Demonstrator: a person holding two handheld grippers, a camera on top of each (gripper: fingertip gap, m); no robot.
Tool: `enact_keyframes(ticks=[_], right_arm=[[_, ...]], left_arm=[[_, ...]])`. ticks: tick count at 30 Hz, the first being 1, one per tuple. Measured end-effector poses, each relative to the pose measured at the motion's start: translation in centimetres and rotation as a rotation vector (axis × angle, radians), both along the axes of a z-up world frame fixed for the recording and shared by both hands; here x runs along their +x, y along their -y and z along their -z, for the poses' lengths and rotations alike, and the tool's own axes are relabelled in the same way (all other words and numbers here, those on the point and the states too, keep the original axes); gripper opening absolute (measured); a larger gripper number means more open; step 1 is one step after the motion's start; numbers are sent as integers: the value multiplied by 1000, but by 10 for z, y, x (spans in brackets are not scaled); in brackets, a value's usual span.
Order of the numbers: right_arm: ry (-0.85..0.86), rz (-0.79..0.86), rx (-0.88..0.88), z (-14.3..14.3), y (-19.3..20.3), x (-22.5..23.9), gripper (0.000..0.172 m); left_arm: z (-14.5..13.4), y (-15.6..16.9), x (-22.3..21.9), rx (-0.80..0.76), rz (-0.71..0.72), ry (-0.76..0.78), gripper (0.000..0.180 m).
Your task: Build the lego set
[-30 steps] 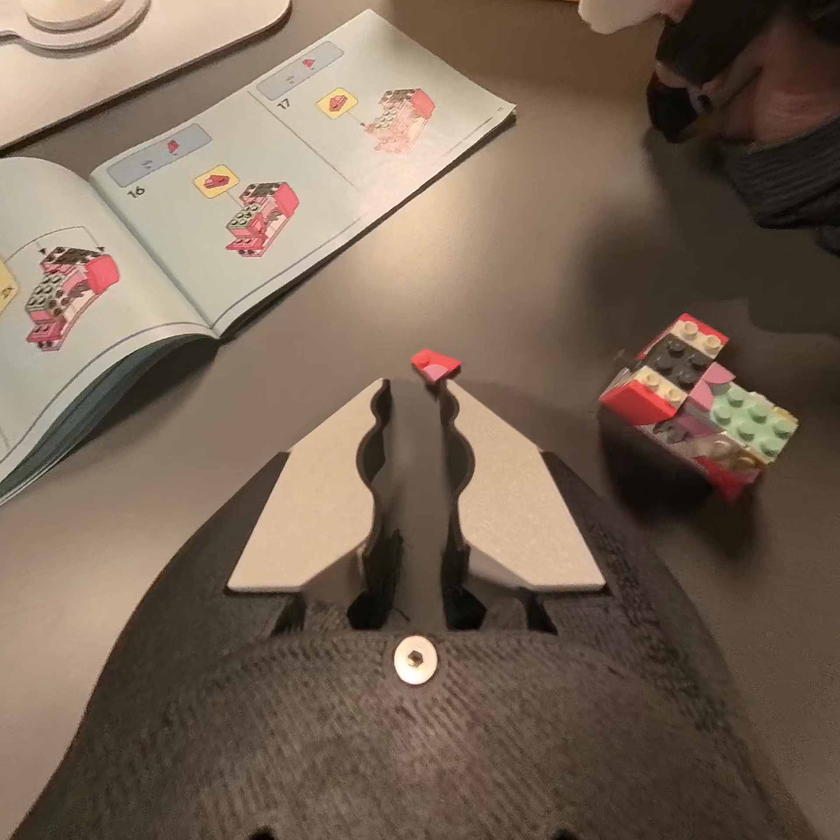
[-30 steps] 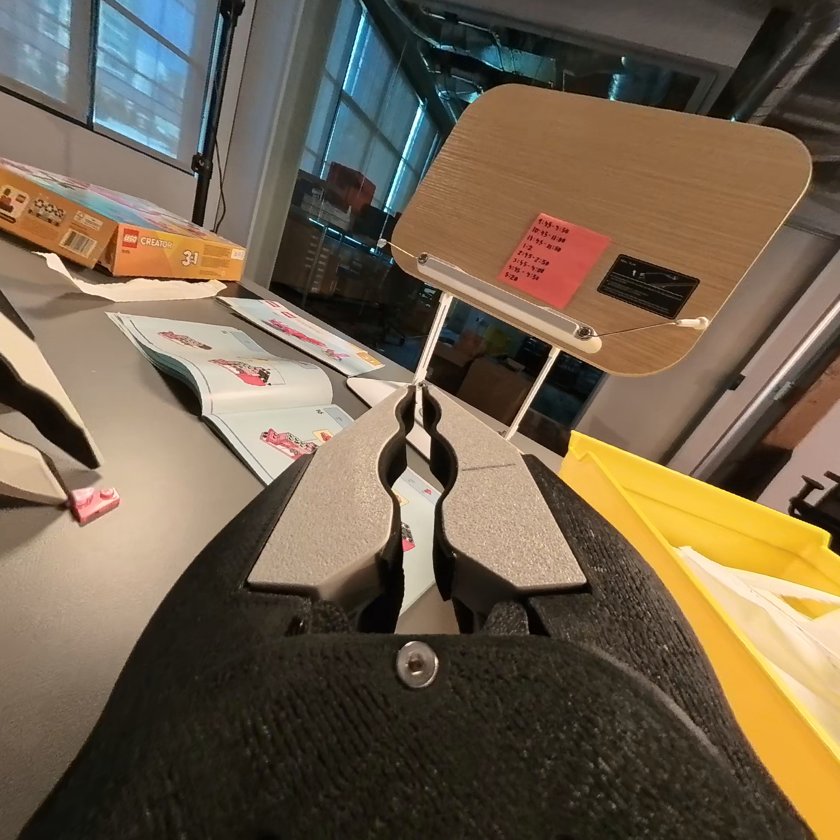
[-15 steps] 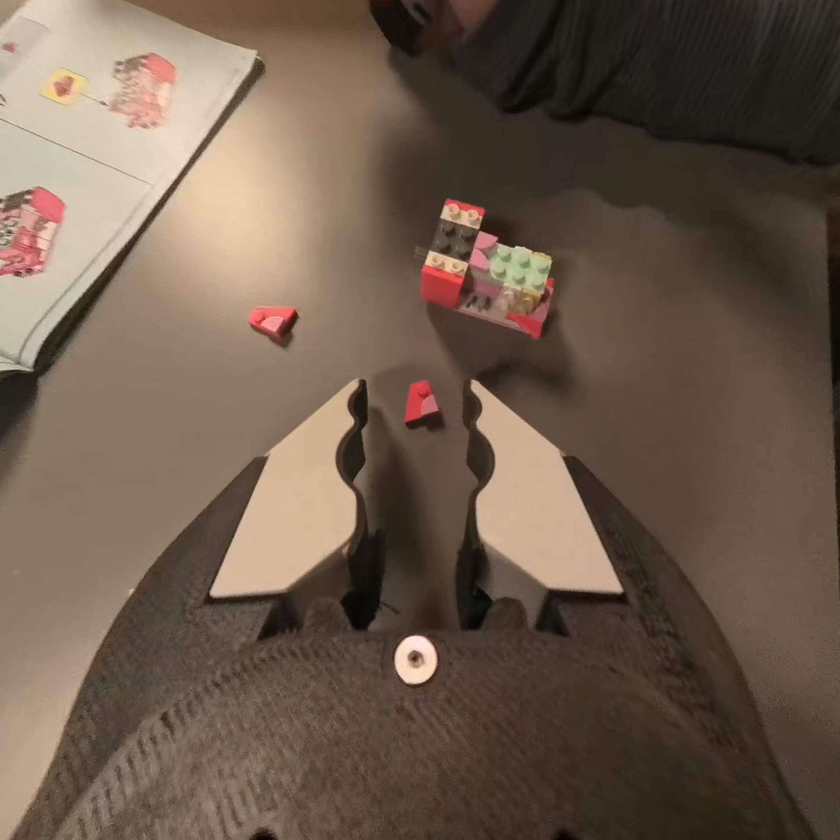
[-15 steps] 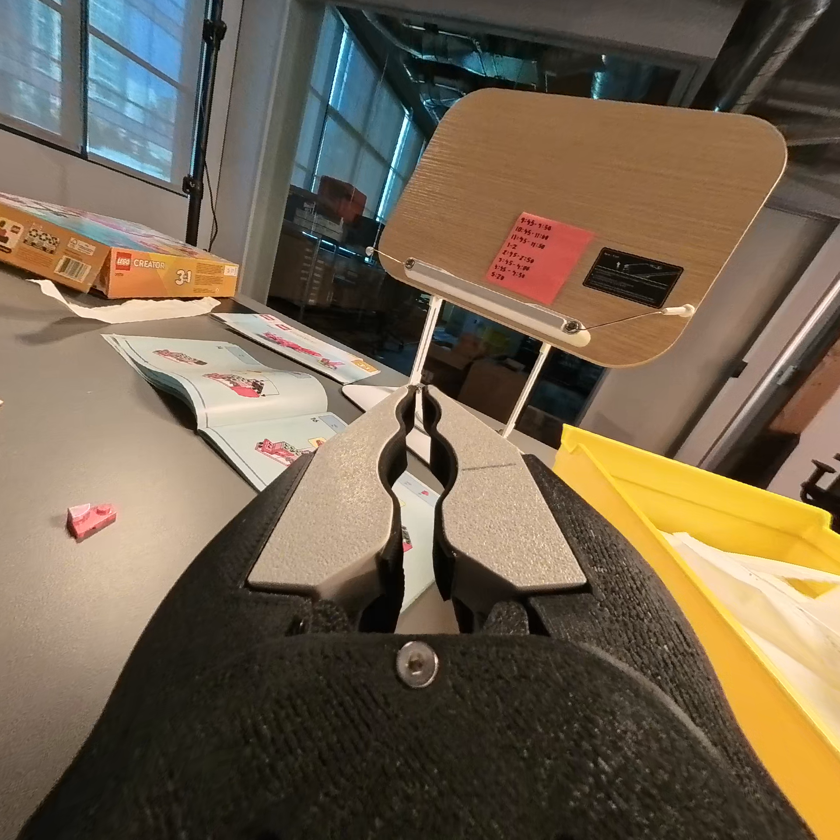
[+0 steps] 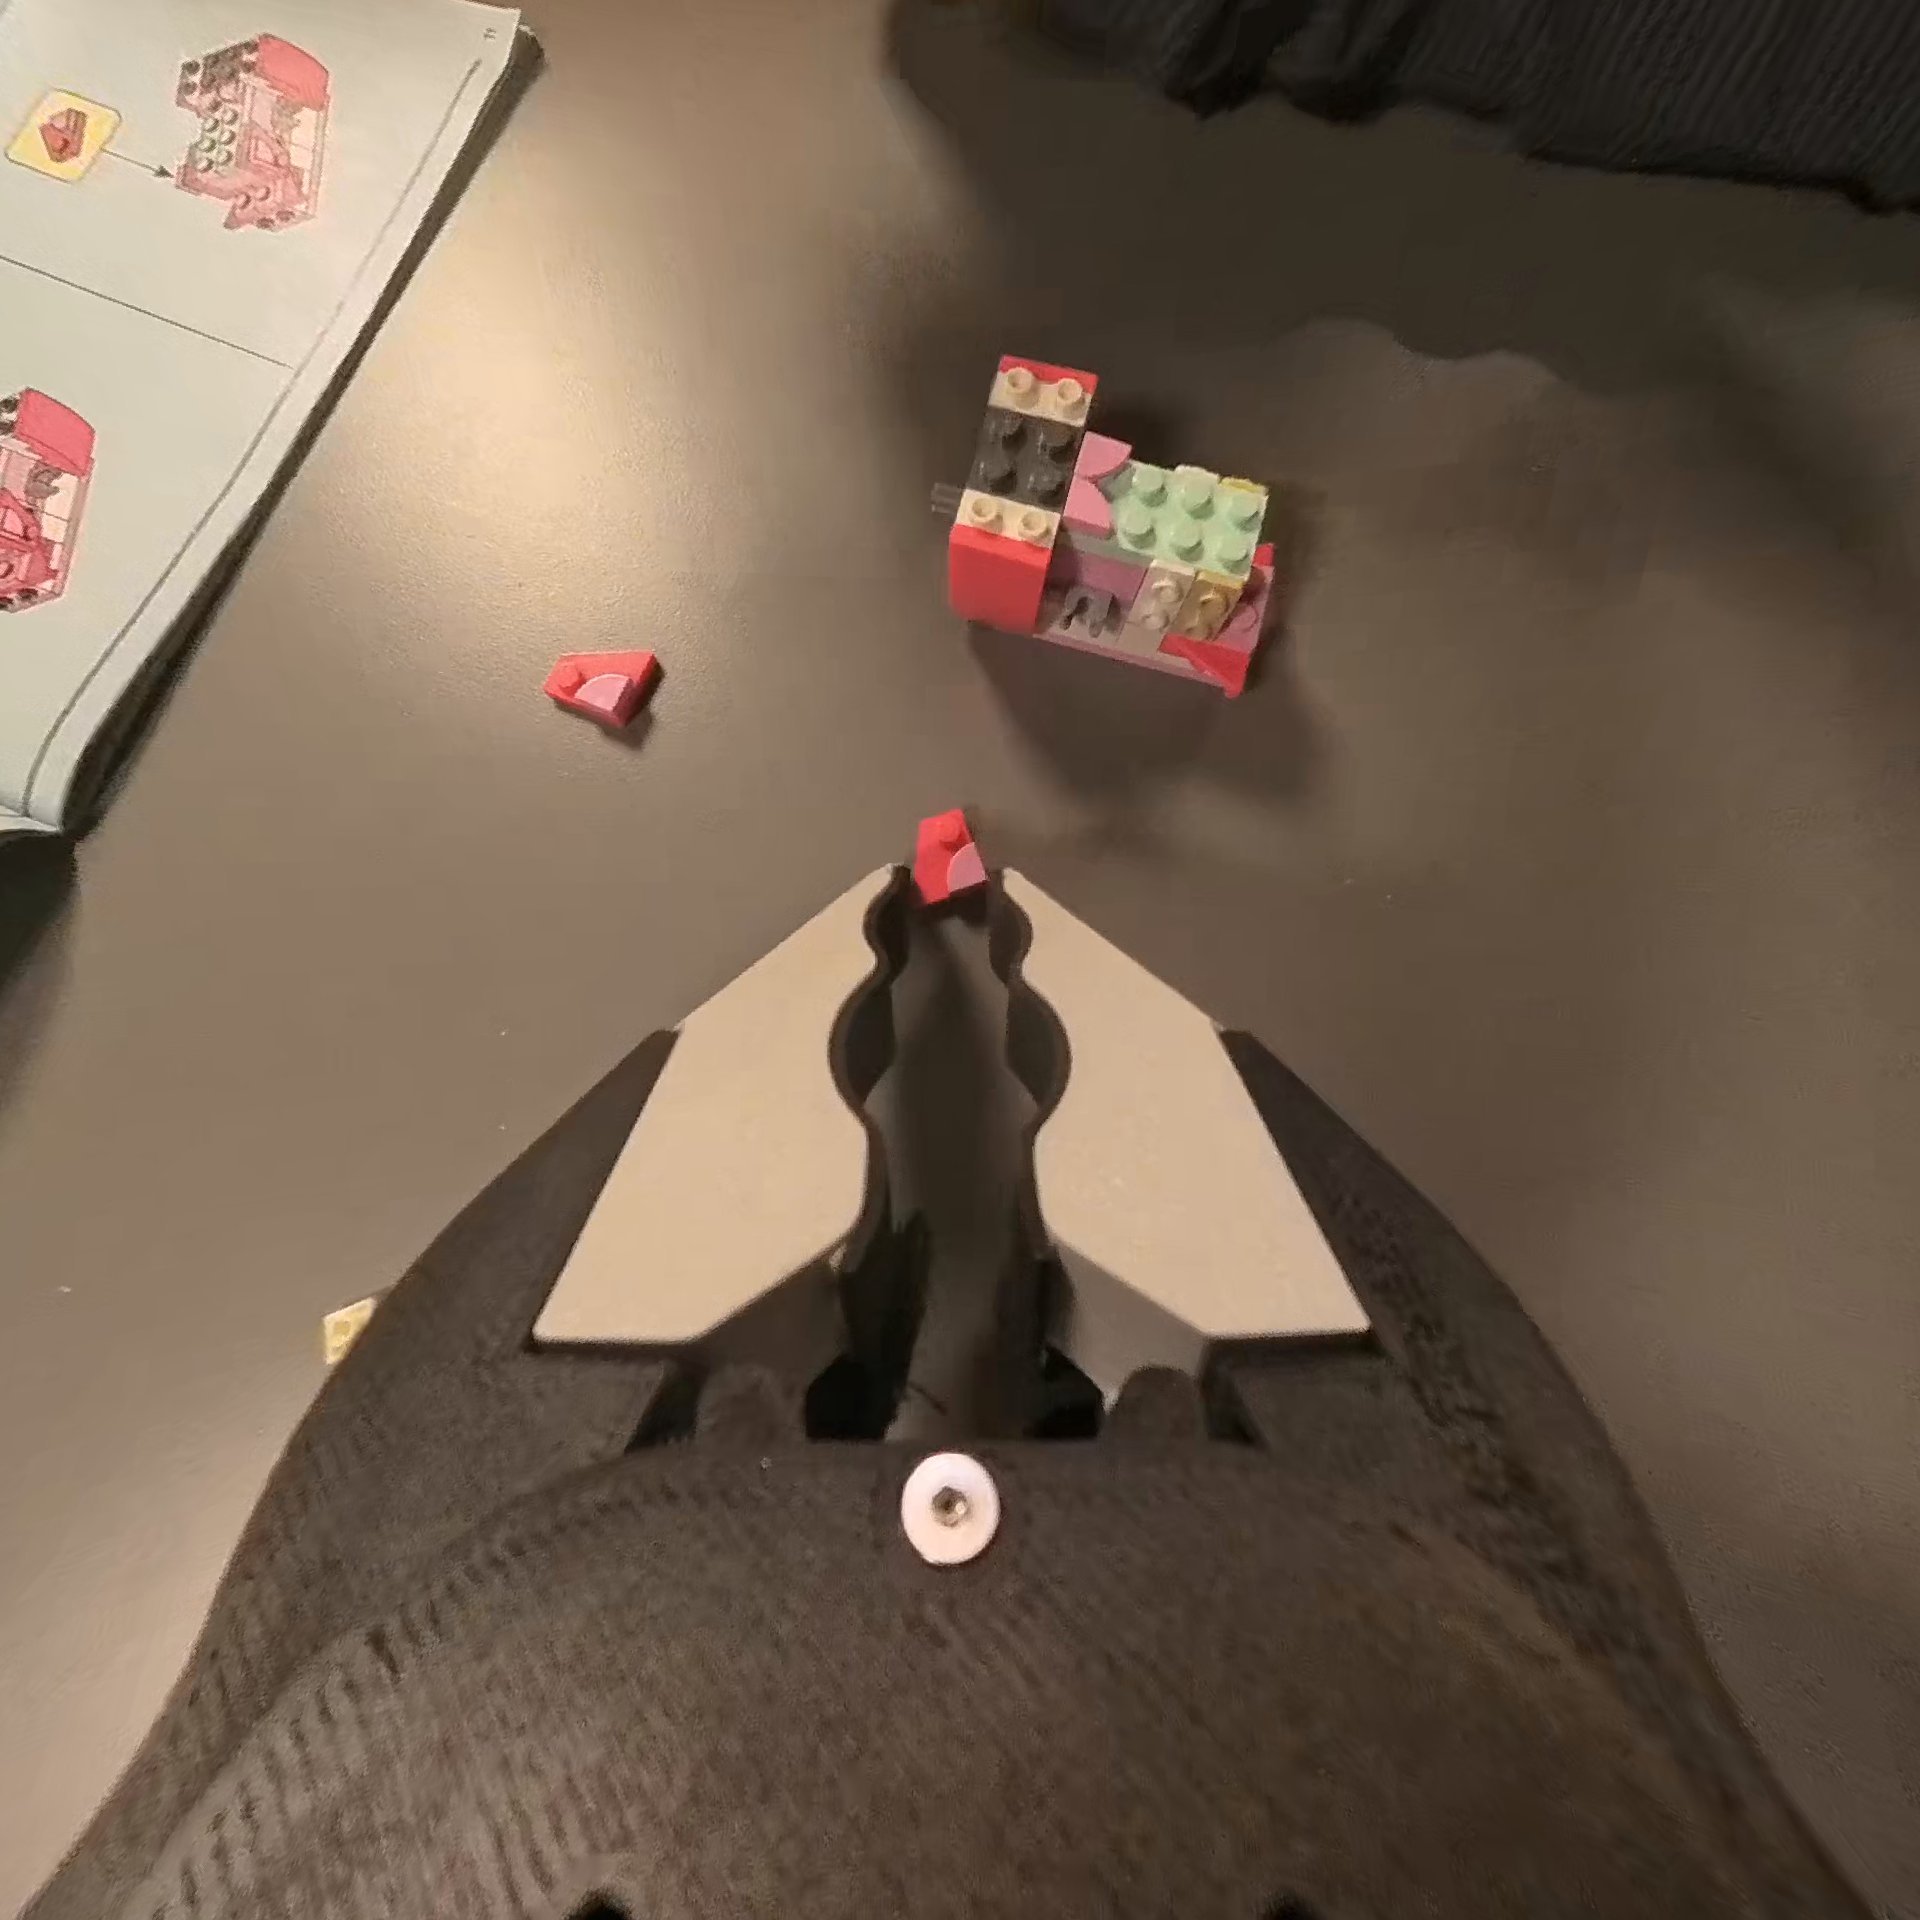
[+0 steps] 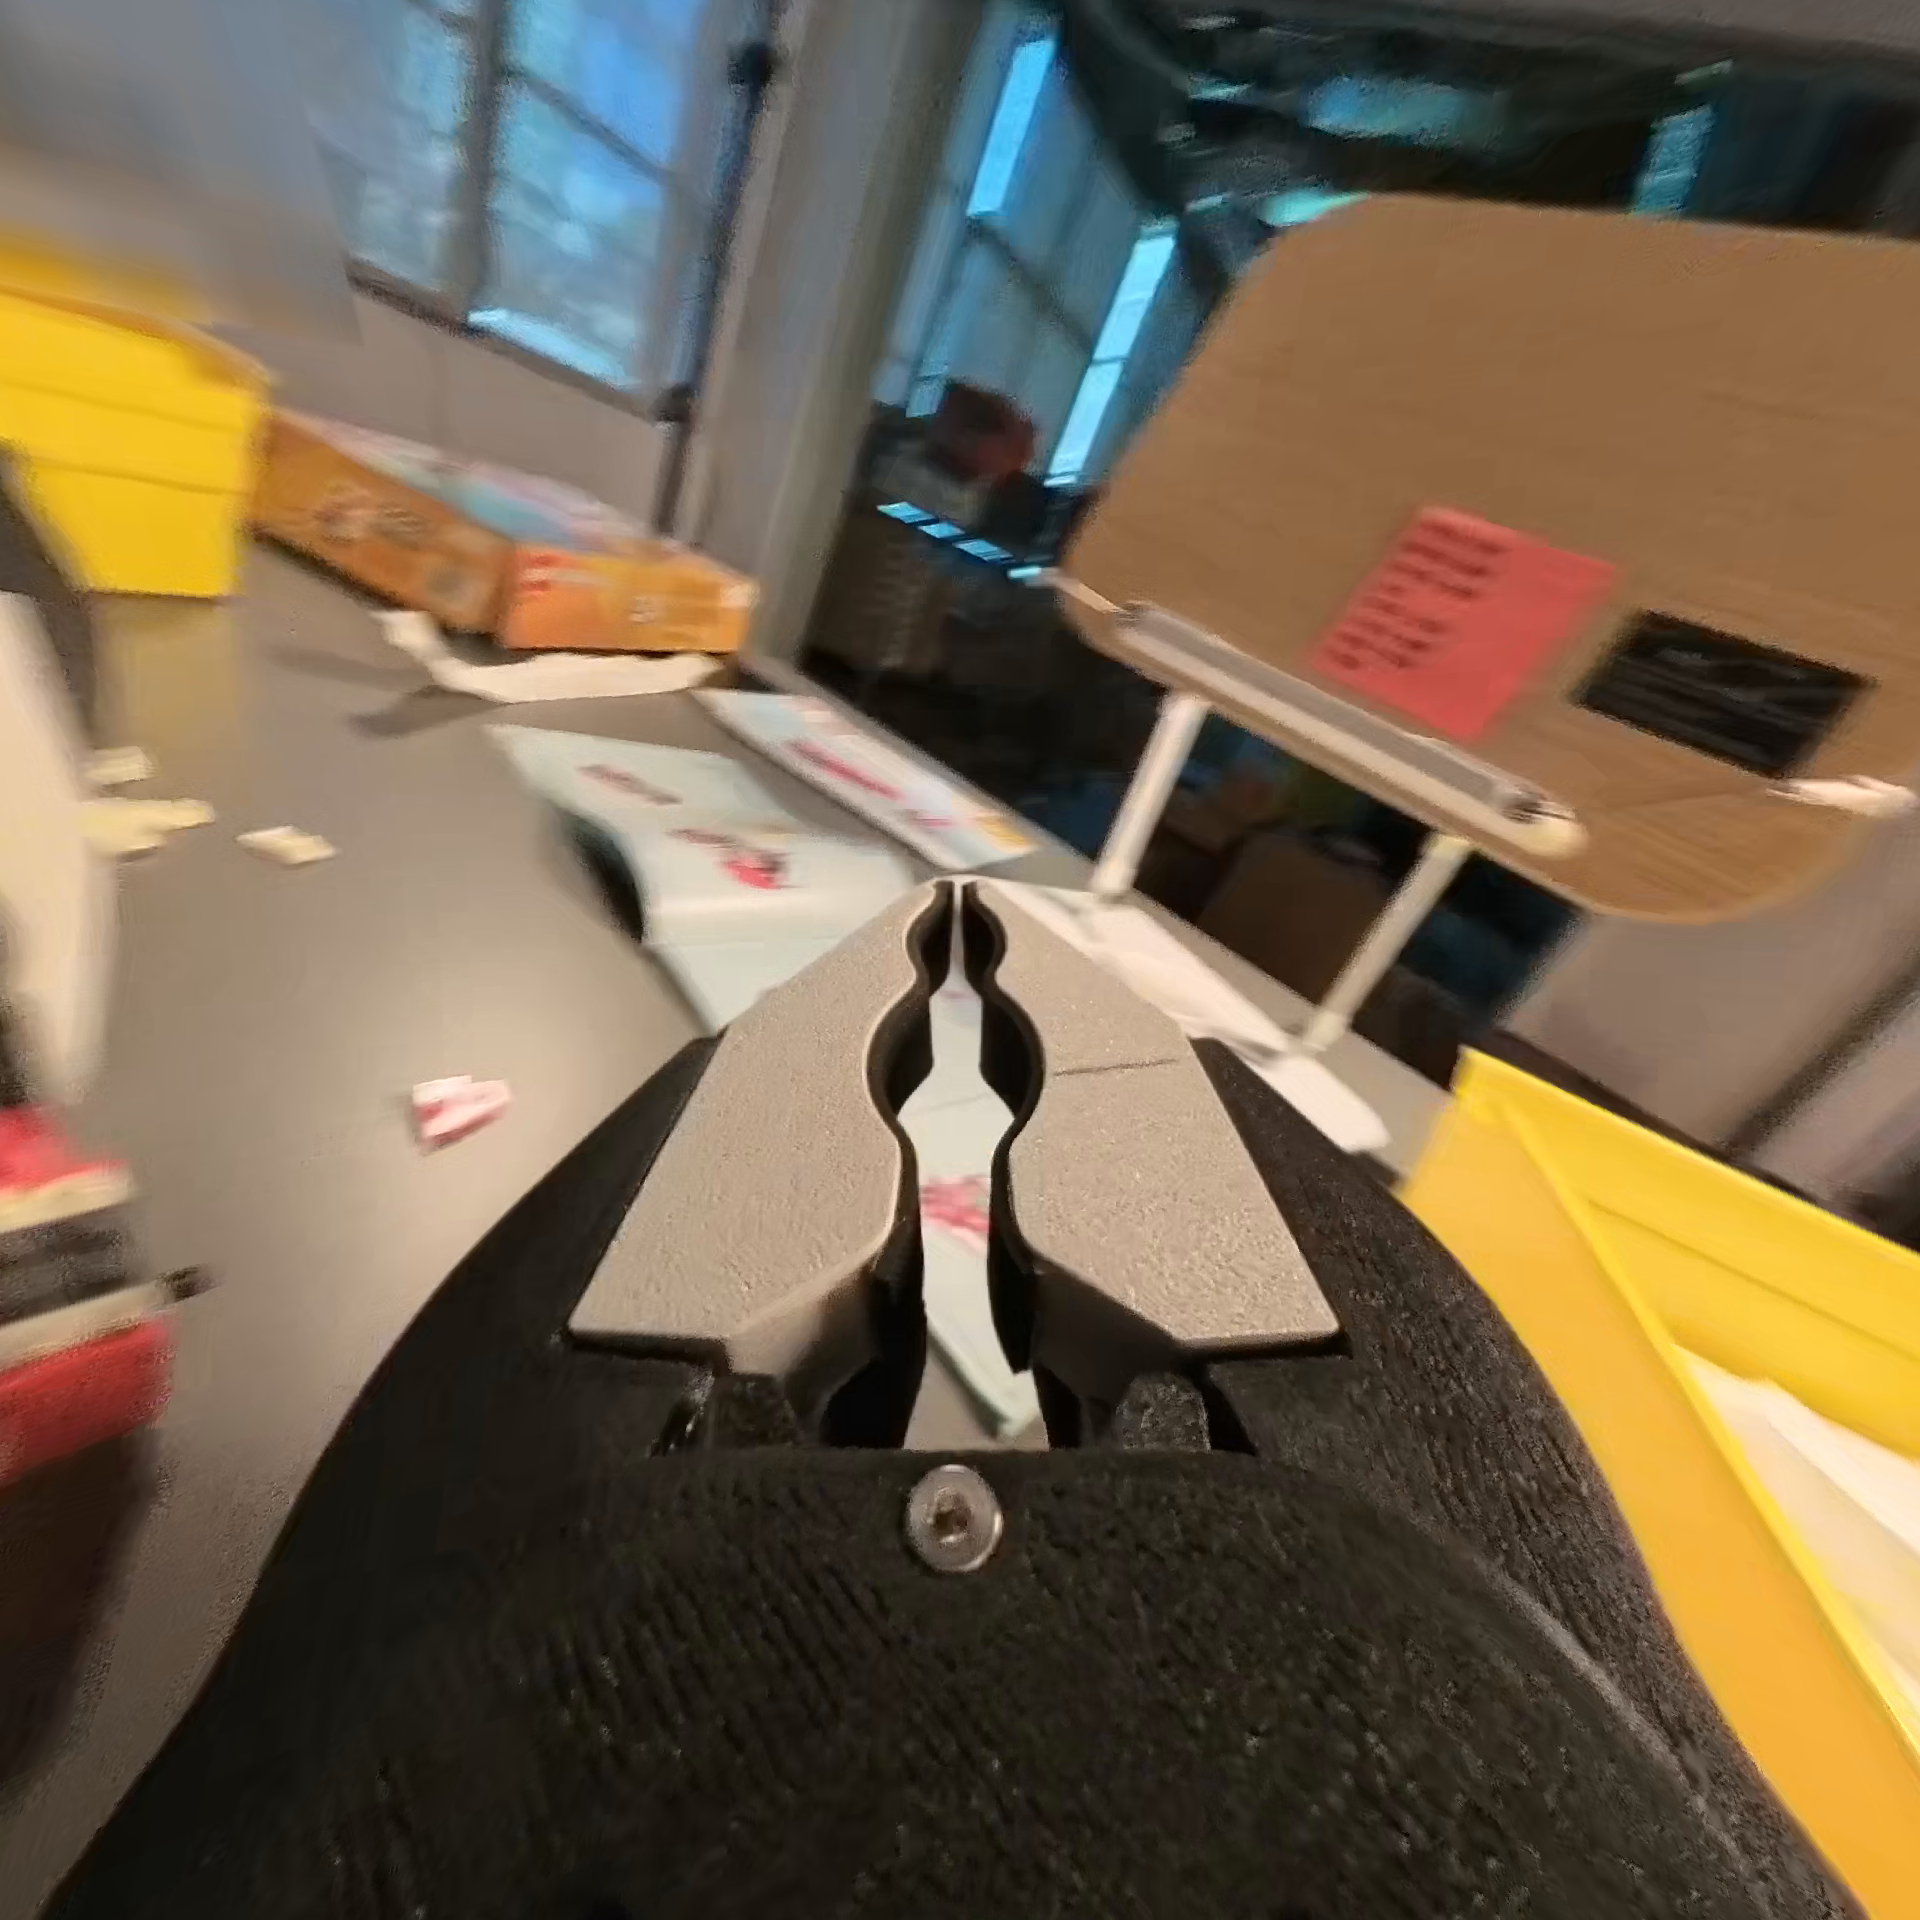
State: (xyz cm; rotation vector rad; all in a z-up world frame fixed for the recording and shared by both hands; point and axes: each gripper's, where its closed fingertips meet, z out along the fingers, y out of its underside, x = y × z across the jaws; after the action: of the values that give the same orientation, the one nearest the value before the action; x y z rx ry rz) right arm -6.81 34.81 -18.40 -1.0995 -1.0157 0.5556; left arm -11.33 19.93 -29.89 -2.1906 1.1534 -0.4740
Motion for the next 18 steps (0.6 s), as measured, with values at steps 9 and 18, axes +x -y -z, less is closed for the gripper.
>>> enact_keyframes(ticks=[9,18], right_arm=[[403,-660,-136,36,128,-26,13],[397,-821,-241,30,157,-22,8]], left_arm=[[-51,-12,9,282,20,123,13],[-78,8,29,315,149,305,13]])
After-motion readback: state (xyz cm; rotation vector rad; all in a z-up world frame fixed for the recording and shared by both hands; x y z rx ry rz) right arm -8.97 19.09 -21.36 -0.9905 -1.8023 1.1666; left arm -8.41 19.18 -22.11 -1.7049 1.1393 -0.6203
